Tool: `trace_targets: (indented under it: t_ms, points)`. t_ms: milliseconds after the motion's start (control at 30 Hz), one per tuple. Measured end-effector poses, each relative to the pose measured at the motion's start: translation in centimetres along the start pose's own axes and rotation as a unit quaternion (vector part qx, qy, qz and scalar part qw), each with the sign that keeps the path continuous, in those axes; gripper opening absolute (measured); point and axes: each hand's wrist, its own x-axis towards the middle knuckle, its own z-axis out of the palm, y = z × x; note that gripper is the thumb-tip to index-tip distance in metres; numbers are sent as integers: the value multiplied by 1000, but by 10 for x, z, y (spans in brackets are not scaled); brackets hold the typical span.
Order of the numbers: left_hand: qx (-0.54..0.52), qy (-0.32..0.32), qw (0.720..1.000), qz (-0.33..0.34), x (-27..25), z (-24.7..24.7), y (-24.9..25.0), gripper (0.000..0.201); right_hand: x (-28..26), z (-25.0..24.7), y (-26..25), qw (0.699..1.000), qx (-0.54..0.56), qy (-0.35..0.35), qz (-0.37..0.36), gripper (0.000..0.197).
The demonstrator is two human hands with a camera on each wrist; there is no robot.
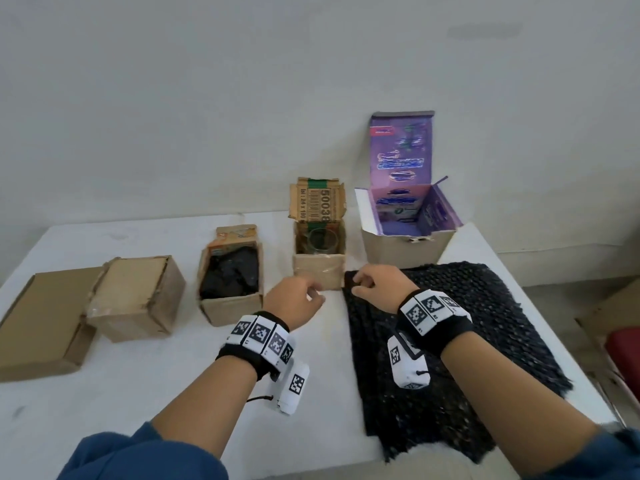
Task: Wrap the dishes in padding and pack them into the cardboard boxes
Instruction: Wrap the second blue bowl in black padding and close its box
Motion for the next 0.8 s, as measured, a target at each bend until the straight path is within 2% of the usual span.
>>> trace_targets:
  t_ms: [233, 333, 467, 533, 633, 700, 800]
  points:
    - [-82, -51, 993, -62, -7, 82, 69, 24, -46, -2, 106, 994, -12, -22, 104, 25]
    - [-102, -67, 985, -122, -8, 108, 86, 30, -55, 12, 127, 995, -5, -29, 98, 33]
    - [-84, -71, 972, -208, -8, 129, 95, 54, -63, 31, 139, 994, -1, -35, 99, 43]
    - [-84, -65, 968, -228, -8, 133, 96, 55, -66, 38, 141, 996, -9, -27, 88, 46]
    - [-83, -36, 974, -210, -9, 132, 98, 25, -71, 45, 142, 997, -11, -10, 71, 50]
    - [-111, -2, 974, -199, -9, 130, 101, 23, -73, 46, 141, 998, 11, -2, 69, 52]
    - [-239, 21, 954, -178, -7, 123, 109, 24, -72, 41, 137, 995, 75, 31, 56, 56]
